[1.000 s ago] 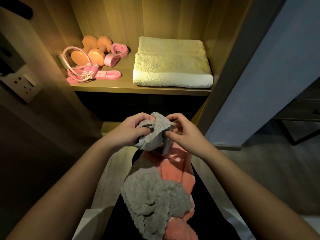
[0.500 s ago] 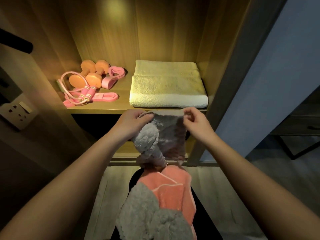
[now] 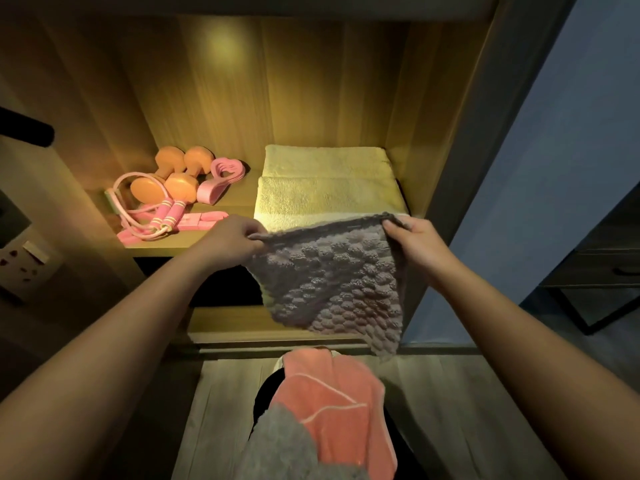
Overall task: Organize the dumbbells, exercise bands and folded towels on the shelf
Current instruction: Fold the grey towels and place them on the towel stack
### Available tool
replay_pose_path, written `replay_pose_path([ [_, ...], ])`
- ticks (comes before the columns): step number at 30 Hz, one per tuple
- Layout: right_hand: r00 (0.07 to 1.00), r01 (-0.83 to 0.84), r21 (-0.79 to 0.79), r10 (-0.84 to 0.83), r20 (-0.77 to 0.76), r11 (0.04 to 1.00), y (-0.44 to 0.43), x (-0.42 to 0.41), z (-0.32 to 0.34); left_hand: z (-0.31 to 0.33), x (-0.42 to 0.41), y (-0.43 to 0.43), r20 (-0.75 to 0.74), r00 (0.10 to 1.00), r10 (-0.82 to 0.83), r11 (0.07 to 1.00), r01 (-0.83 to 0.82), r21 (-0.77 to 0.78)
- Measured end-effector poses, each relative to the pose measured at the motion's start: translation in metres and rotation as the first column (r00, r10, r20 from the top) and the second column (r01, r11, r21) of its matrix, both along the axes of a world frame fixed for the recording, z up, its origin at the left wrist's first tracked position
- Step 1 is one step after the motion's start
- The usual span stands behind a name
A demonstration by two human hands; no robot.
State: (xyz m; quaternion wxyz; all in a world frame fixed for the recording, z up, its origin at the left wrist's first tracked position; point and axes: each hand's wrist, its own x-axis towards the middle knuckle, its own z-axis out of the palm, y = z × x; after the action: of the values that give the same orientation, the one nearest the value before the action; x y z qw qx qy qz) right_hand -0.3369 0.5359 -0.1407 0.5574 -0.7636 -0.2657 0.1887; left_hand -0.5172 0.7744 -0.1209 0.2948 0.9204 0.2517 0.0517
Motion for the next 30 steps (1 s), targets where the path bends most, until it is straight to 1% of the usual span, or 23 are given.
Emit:
replay_pose_path([
  [3,0.996,0.084,0.013,-0.084,0.000,0.996,0.003,0.020,-0.004,-0.007,0.004,0.016,0.019,0.998,0.062,0.995,-0.060,-0.080],
  [4,0.995,0.102,0.012,-0.102,-0.010,0.995,0.006,0.027,-0.006,-0.008,0.006,0.019,0.060,0.993,0.100,0.986,-0.090,-0.142],
  [5,0.992,0.124,0.006,-0.124,-0.030,0.992,0.009,0.034,-0.008,-0.009,0.010,0.020,0.113,0.982,0.153,0.963,-0.123,-0.240],
  [7,0.981,0.182,-0.011,-0.183,-0.067,0.983,0.017,0.045,-0.009,-0.011,0.021,0.023,0.193,0.937,0.290,0.872,-0.175,-0.458],
  [8,0.975,0.208,-0.020,-0.209,-0.078,0.978,0.022,0.053,-0.012,-0.014,0.030,0.027,0.209,0.913,0.351,0.829,-0.200,-0.522],
  [10,0.965,0.245,-0.011,-0.245,-0.096,0.970,0.035,0.066,-0.013,-0.018,0.050,0.037,0.238,0.860,0.452,0.796,-0.268,-0.543],
  [12,0.952,0.288,-0.015,-0.288,-0.101,0.958,0.051,0.079,-0.015,-0.024,0.072,0.050,0.280,0.807,0.519,0.800,-0.344,-0.492],
  [13,0.948,0.306,-0.022,-0.307,-0.088,0.952,0.059,0.086,-0.015,-0.026,0.084,0.056,0.295,0.795,0.529,0.811,-0.371,-0.453],
  [16,0.938,0.346,-0.051,-0.347,-0.007,0.937,0.082,0.114,-0.018,-0.029,0.117,0.070,0.307,0.809,0.501,0.859,-0.422,-0.290],
  [17,0.935,0.354,-0.070,-0.354,0.008,0.933,0.088,0.124,-0.021,-0.032,0.125,0.073,0.305,0.814,0.494,0.866,-0.429,-0.258],
  [20,0.923,0.384,-0.172,-0.381,0.050,0.907,0.111,0.156,-0.031,-0.047,0.152,0.088,0.297,0.820,0.489,0.870,-0.435,-0.230],
  [22,0.929,0.367,-0.283,-0.337,0.152,0.886,0.126,0.173,-0.041,-0.062,0.165,0.099,0.266,0.841,0.472,0.882,-0.451,-0.138],
  [24,0.929,0.359,-0.366,-0.291,0.228,0.859,0.137,0.183,-0.051,-0.075,0.176,0.107,0.192,0.861,0.472,0.878,-0.478,-0.015],
  [25,0.920,0.365,-0.391,-0.263,0.290,0.845,0.140,0.187,-0.059,-0.082,0.180,0.109,0.159,0.869,0.469,0.874,-0.482,0.056],
  [26,0.894,0.390,-0.415,-0.229,0.386,0.822,0.142,0.191,-0.066,-0.087,0.183,0.110,0.140,0.876,0.461,0.870,-0.477,0.124],
  [28,0.799,0.479,-0.455,-0.157,0.581,0.751,0.143,0.192,-0.079,-0.093,0.187,0.110,0.157,0.889,0.431,0.857,-0.457,0.237],
  [29,0.765,0.503,-0.464,-0.127,0.631,0.729,0.144,0.191,-0.081,-0.092,0.188,0.110,0.175,0.895,0.410,0.846,-0.445,0.294],
  [30,0.761,0.500,-0.473,-0.108,0.640,0.726,0.145,0.190,-0.079,-0.091,0.189,0.110,0.183,0.906,0.383,0.830,-0.424,0.363],
])
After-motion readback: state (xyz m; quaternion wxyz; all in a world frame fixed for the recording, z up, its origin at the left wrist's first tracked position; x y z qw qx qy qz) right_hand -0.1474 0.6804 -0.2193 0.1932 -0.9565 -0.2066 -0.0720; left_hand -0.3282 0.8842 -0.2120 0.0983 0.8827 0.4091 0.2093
